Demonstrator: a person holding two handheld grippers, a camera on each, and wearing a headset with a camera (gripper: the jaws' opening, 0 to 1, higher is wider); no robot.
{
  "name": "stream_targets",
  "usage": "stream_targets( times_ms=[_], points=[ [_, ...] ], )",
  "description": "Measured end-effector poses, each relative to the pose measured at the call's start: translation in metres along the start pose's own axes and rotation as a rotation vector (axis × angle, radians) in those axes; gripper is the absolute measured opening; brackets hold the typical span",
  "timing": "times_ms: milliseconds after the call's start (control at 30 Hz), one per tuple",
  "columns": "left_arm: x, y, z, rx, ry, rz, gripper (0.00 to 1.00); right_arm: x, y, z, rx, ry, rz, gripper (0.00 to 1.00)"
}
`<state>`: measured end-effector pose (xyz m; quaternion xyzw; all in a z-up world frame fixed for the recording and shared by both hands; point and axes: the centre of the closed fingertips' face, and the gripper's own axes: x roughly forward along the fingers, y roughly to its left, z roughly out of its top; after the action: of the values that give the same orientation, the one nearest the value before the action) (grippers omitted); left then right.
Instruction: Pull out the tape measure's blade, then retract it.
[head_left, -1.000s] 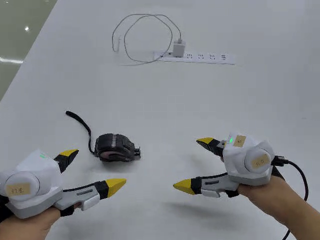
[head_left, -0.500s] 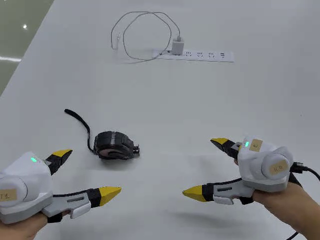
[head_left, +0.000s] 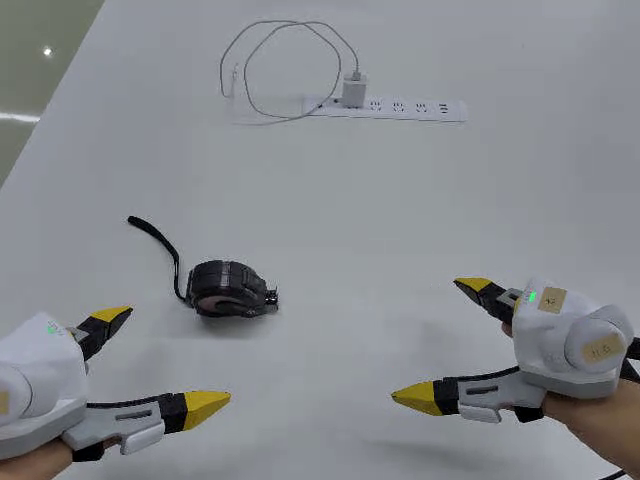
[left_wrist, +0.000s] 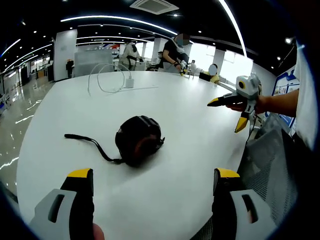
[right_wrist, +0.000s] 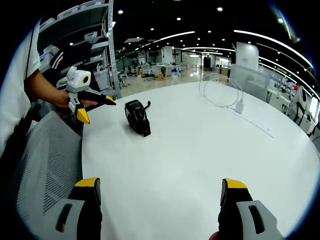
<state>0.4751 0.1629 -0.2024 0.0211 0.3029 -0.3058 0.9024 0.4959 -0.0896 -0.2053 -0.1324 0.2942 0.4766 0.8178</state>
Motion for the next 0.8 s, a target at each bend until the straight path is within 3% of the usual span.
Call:
stream_targets(
  times_ms=[367,800],
  points=[
    [-0.008,0.002,-0.005,0.017,0.017,-0.006,0.99,-0.018,0.001,-0.017,0.022,0.022,-0.027,0.99],
    [-0.016,0.000,-0.010,0.044,0.037,-0.027,0.99,-0.032,-0.001,-0.026,0.026,0.041,-0.049,0.99]
  ],
)
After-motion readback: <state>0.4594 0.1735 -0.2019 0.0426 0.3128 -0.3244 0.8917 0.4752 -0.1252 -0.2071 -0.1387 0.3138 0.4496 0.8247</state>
